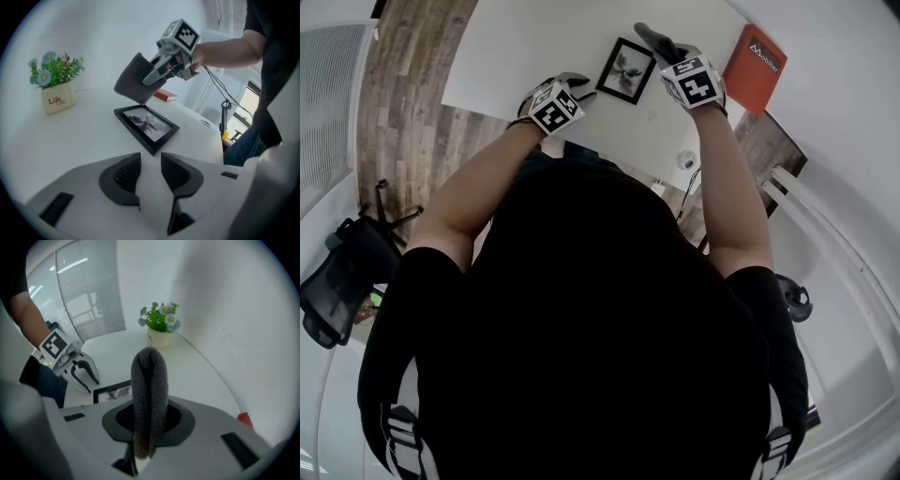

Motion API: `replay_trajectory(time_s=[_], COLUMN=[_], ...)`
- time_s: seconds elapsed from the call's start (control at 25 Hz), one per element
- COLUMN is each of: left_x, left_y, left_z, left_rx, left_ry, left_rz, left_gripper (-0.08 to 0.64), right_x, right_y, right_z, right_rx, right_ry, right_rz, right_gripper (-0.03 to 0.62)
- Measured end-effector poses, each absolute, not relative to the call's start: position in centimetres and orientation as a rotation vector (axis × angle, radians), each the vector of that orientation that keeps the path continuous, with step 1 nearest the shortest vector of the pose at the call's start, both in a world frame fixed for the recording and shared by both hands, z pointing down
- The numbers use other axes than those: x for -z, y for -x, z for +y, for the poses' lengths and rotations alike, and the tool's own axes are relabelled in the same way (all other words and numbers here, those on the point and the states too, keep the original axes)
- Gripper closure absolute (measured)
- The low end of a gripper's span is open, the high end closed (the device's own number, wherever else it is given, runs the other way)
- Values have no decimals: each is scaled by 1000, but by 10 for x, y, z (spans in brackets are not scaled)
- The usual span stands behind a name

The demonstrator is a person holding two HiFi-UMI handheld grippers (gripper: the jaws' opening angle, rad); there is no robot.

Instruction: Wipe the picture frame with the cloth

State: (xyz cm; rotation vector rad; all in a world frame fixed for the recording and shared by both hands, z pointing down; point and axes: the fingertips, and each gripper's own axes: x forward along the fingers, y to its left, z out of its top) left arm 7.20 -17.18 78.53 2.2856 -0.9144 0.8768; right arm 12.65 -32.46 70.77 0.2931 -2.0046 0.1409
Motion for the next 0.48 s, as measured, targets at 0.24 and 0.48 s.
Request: replay_trajectory(time_s=[0.24,0.48], left_x=[-787,-787], left_y=[-71,-70], left_z=[-172,-172], left_rx=[-874,-877], left_ry=[-2283,-2283], left_rz=[-913,-917], left_gripper=[422,423], right_x=[-719,-735], right_y=[-135,-143], right_z=[-328,-314], right_rx=[14,75], right_ry=[-308,-266], right_rz=[-1953,-1910], right_gripper=[543,543])
